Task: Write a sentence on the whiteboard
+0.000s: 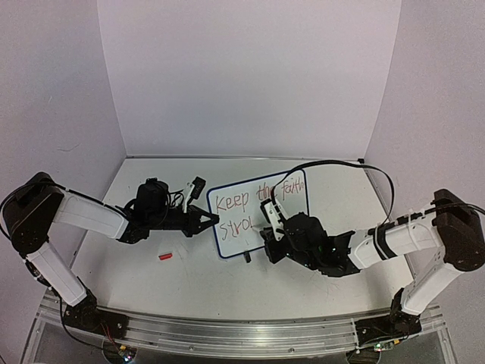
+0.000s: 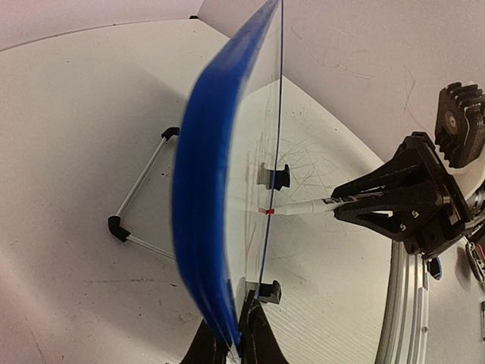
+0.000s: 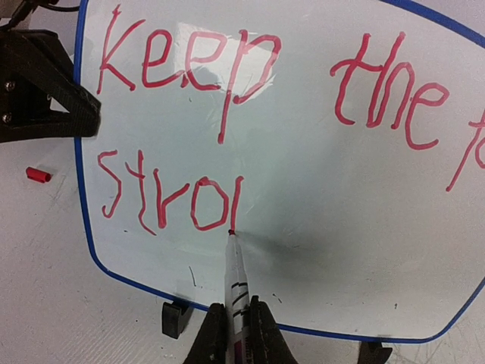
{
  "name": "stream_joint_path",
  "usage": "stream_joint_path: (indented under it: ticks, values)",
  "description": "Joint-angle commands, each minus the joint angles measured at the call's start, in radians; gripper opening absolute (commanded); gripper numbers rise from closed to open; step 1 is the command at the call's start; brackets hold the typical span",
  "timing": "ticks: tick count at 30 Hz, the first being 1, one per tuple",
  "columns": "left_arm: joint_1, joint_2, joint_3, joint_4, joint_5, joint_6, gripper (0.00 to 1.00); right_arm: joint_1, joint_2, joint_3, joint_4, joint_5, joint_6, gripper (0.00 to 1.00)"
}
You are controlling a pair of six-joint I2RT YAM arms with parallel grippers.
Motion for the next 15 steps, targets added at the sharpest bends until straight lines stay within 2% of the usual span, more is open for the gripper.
stream_joint_path:
  ticks: [1,15]
  values:
    - [0.024,0.001,-0.007,-0.084,-0.169,0.073,0.00,-0.004,0.027,0.041,0.052,0.030,0.008,0.00]
    - [0.024,0.003,-0.008,-0.084,-0.168,0.073,0.00,-0.007,0.006,0.049,0.074,0.065,-0.001,0.00]
